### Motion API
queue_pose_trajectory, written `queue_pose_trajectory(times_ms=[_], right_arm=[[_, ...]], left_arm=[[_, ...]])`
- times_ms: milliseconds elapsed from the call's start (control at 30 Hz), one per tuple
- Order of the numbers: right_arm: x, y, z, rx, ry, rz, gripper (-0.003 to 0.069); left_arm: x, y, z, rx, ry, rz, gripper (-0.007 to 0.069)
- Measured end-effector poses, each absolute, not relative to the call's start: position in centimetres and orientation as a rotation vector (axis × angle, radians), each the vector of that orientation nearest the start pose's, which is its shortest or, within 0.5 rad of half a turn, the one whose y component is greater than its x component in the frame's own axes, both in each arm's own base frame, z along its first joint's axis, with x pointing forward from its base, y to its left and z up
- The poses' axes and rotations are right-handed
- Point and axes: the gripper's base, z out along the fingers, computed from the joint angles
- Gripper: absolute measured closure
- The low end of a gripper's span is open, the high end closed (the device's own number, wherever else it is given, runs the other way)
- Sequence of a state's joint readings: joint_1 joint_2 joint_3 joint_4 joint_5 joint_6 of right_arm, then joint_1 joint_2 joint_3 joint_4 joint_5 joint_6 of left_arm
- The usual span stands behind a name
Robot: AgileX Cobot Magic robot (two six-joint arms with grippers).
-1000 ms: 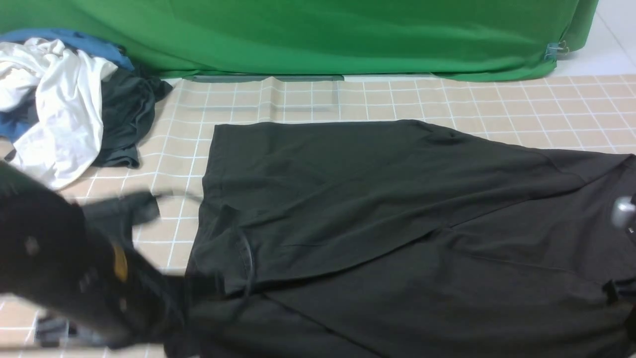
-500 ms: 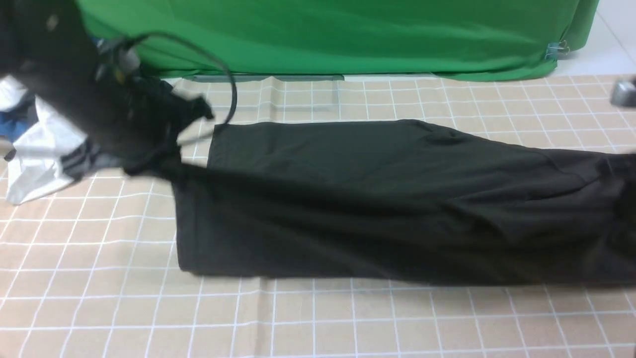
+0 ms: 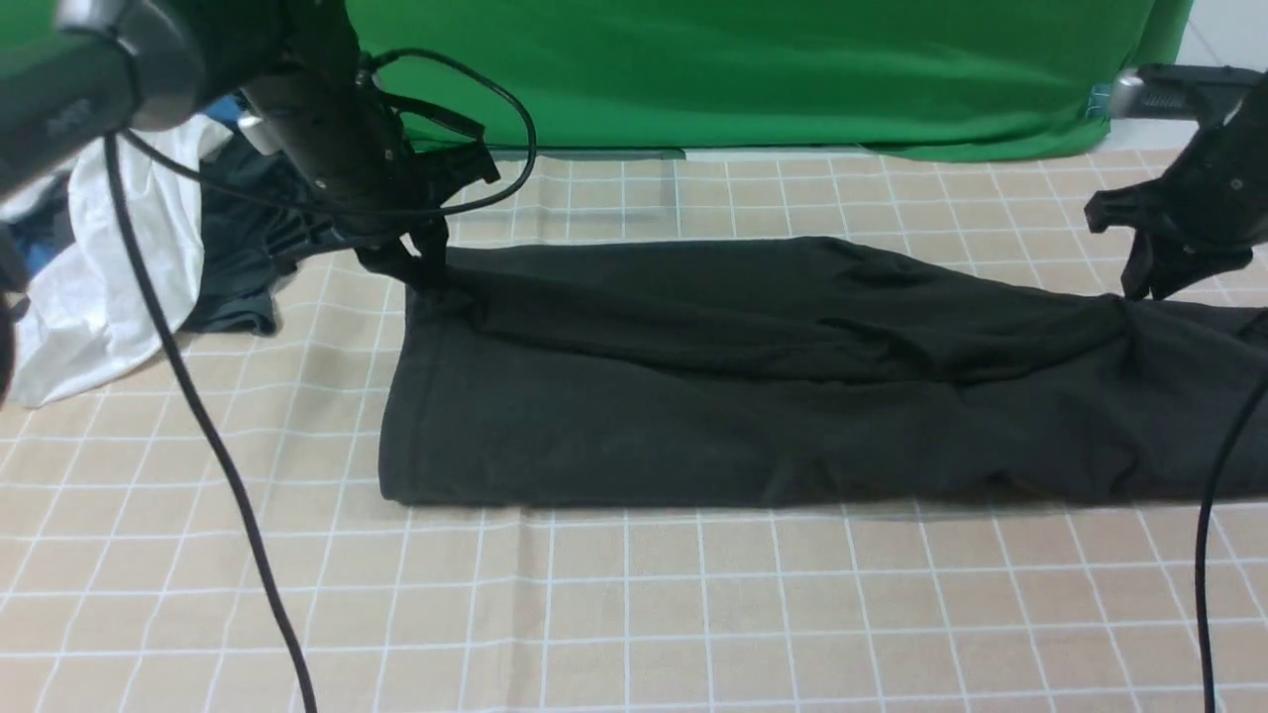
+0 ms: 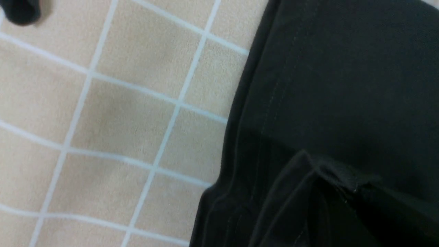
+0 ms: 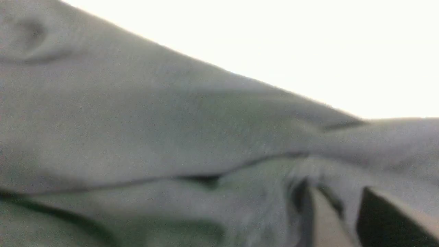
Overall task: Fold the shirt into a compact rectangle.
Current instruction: 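Fold the black garment in half by bringing its near edge over to the far edge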
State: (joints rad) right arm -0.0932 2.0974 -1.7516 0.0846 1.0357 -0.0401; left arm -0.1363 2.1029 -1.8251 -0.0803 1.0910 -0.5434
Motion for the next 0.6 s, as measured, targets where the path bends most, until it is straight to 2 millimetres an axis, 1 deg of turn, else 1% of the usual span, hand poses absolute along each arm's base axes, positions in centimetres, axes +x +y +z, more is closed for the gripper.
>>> queue_pose_trajectory(times_ms=[33,67,100,133,167,200,233,267,300,333,367,400,433,467,500,600], right_arm=[[44.7,-3.5,21.8,0.123,2.885,0.09,0.0347],[44.7,-3.4,22.1,0.119,2.896,0.092,0.0307],[44.5,-2.9,22.5,0.083,2.932,0.097,0.0259],[44.4,-2.6,22.7,0.05,2.939,0.103,0.0237],[44.2,-1.9,23.0,-0.012,2.944,0.126,0.022],[43.8,-0.6,23.4,-0.106,2.945,0.173,0.0211],[43.5,0.3,23.3,-0.186,2.948,0.202,0.0211],[43.4,0.8,23.4,-0.212,2.947,0.21,0.0211],[42.8,2.6,23.2,-0.33,2.95,0.258,0.0214],[42.7,3.1,23.1,-0.353,2.951,0.268,0.0215],[42.3,4.1,22.7,-0.418,2.958,0.285,0.0216],[41.8,6.2,22.1,-0.53,2.959,0.308,0.0216],[41.6,6.4,21.9,-0.546,2.96,0.308,0.0216],[41.5,7.1,21.6,-0.584,2.95,0.307,0.0214],[41.3,8.6,21.0,-0.638,2.924,0.291,0.0209],[41.2,9.9,20.3,-0.679,2.886,0.213,0.0197]], left_arm=[[45.1,-6.8,23.3,-0.621,2.817,-0.245,0.0594],[45.3,-6.9,23.2,-0.621,2.816,-0.247,0.0594],[45.4,-6.9,23.4,-0.623,2.81,-0.254,0.0594],[45.4,-6.9,23.4,-0.627,2.808,-0.258,0.0594],[45.4,-7.0,23.5,-0.628,2.809,-0.262,0.0594],[45.4,-7.0,23.6,-0.633,2.813,-0.272,0.0594],[45.4,-7.1,23.6,-0.637,2.817,-0.275,0.0594],[45.4,-7.1,23.6,-0.637,2.82,-0.274,0.0594],[45.2,-7.0,23.6,-0.643,2.832,-0.272,0.0594],[45.2,-7.0,23.6,-0.645,2.832,-0.272,0.0594],[45.2,-7.0,23.6,-0.646,2.835,-0.271,0.0594],[45.2,-6.9,23.6,-0.647,2.838,-0.269,0.0594],[45.2,-6.9,23.6,-0.647,2.838,-0.27,0.0594],[45.2,-6.9,23.6,-0.648,2.84,-0.269,0.0594],[45.1,-6.9,23.6,-0.651,2.847,-0.269,0.0594],[45.1,-6.9,23.6,-0.655,2.852,-0.274,0.0594]])
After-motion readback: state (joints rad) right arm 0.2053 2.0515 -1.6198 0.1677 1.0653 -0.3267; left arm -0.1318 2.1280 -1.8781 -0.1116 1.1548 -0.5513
